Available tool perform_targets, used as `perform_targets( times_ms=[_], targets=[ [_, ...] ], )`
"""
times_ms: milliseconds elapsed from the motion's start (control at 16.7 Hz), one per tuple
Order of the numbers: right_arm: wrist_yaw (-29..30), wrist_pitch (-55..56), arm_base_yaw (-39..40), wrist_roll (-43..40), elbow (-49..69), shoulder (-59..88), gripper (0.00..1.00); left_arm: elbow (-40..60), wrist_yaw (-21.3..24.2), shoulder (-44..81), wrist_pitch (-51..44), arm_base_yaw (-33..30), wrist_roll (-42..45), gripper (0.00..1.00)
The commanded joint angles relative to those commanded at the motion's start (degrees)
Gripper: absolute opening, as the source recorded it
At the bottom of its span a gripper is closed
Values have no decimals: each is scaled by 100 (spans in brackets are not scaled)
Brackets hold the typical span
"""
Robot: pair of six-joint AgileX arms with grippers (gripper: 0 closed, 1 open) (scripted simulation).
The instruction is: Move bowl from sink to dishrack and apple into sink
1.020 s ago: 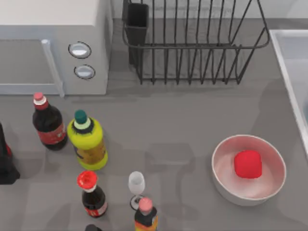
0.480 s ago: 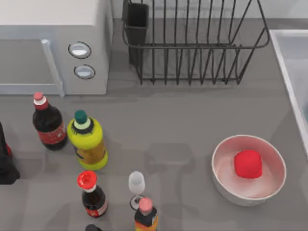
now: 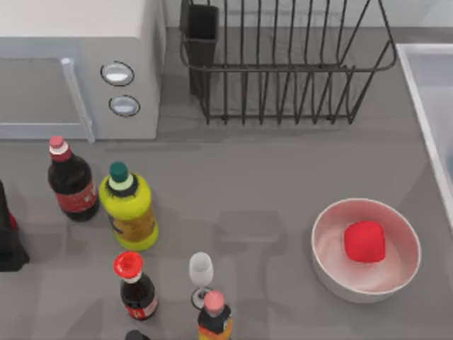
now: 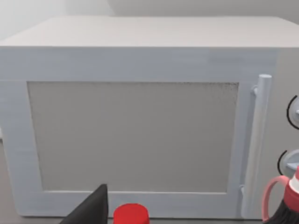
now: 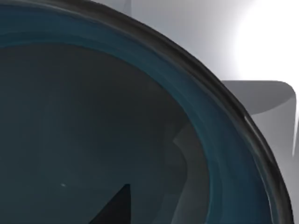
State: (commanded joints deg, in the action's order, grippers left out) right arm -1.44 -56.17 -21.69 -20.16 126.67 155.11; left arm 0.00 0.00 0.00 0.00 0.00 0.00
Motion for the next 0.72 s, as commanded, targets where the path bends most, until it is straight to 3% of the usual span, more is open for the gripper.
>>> perform_targets(
  times_ms=[540,720],
  targets=[
    [0,0,0,0,0,0,2,0,0,0,0,0,0,100],
    [0,0,0,0,0,0,0,0,0,0,0,0,0,100]
  ],
)
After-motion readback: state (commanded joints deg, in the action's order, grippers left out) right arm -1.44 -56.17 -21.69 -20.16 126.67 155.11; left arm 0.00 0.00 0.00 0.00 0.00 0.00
